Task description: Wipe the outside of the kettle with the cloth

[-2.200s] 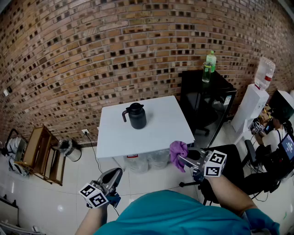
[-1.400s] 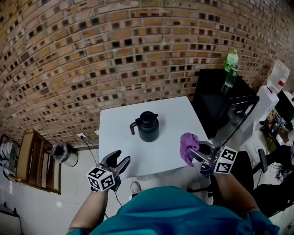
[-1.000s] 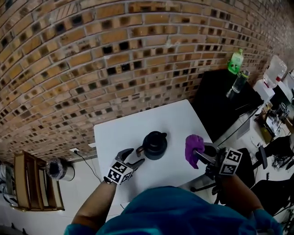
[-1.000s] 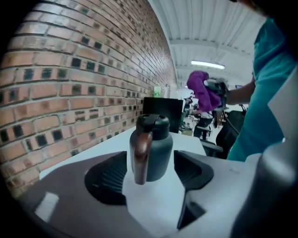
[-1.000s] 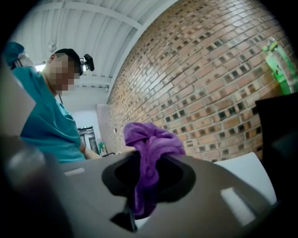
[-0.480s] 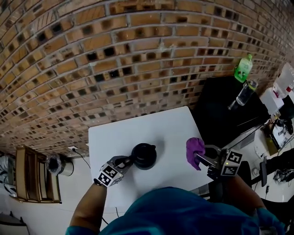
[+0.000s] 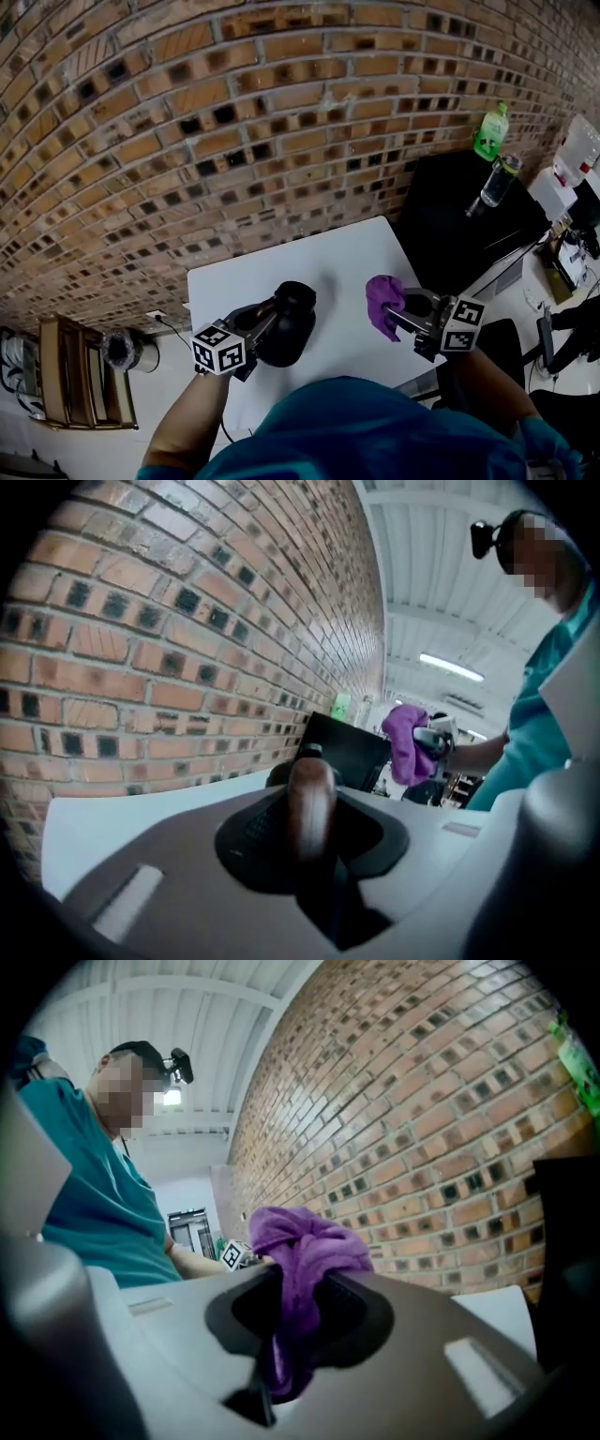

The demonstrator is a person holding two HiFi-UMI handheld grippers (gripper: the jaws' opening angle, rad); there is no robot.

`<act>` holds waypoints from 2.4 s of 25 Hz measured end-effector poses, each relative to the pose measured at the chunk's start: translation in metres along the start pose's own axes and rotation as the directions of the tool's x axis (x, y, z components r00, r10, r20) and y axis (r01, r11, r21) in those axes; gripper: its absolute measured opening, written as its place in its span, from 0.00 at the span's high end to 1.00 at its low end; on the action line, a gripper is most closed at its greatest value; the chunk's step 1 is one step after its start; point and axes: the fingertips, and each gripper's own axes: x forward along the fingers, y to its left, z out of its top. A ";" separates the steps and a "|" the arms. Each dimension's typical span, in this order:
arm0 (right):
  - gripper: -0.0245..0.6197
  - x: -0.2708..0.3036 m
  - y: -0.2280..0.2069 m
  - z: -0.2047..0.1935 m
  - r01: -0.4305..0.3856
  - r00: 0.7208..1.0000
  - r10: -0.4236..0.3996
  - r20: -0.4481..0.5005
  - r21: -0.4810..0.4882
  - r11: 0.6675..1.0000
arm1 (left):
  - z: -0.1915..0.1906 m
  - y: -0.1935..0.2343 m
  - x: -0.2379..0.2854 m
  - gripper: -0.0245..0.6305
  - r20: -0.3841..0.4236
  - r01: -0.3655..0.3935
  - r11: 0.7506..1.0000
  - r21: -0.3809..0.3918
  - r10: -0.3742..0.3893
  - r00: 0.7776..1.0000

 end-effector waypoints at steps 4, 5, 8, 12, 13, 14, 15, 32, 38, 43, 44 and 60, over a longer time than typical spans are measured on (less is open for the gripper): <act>0.86 0.016 0.010 0.018 -0.036 0.999 0.037 0.021 -0.047 0.998 | 0.076 -0.010 -0.031 0.82 0.221 0.049 0.994 -0.096 -0.026 0.975; 0.86 0.022 0.013 0.026 -0.049 0.999 0.051 0.019 -0.078 0.996 | 0.099 -0.016 -0.039 0.82 0.268 0.064 0.994 -0.090 -0.037 0.963; 0.86 0.041 0.024 0.060 -0.089 0.996 0.091 0.002 -0.230 0.969 | 0.165 -0.039 -0.059 0.82 0.359 0.100 0.995 -0.030 -0.082 0.930; 0.86 0.061 0.041 0.120 -0.100 0.993 0.117 0.008 -0.456 0.884 | 0.237 -0.077 -0.082 0.82 0.415 0.137 0.989 0.057 -0.148 0.898; 0.86 0.063 0.046 0.135 -0.093 0.993 0.116 0.015 -0.501 0.860 | 0.249 -0.088 -0.087 0.82 0.427 0.147 0.987 0.072 -0.164 0.889; 0.86 0.065 0.049 0.147 -0.084 0.993 0.114 0.023 -0.538 0.839 | 0.260 -0.099 -0.091 0.82 0.440 0.158 0.984 0.086 -0.180 0.880; 0.86 0.067 0.052 0.159 -0.075 0.993 0.115 0.035 -0.564 0.822 | 0.270 -0.109 -0.096 0.82 0.453 0.171 0.980 0.104 -0.199 0.869; 0.86 0.057 0.084 0.124 -0.185 0.977 0.214 -0.022 -0.589 0.787 | 0.336 -0.161 -0.142 0.82 0.612 0.202 0.959 0.198 -0.283 0.739; 0.86 0.043 0.083 0.238 -0.008 0.979 0.149 0.142 -0.695 0.719 | 0.362 -0.169 -0.134 0.82 0.573 0.160 0.942 0.295 -0.309 0.759; 0.86 0.067 0.097 0.229 -0.044 0.990 0.133 0.052 -0.774 0.632 | 0.365 -0.167 -0.128 0.82 0.592 0.165 0.952 0.258 -0.291 0.752; 0.86 0.068 0.096 0.215 -0.069 0.991 0.133 0.019 -0.779 0.623 | 0.365 -0.168 -0.128 0.82 0.599 0.175 0.953 0.249 -0.293 0.745; 0.86 0.073 0.101 0.249 0.040 0.990 -0.138 -0.021 -0.903 0.428 | 0.358 -0.157 -0.114 0.82 0.550 0.049 0.977 0.207 -0.158 0.820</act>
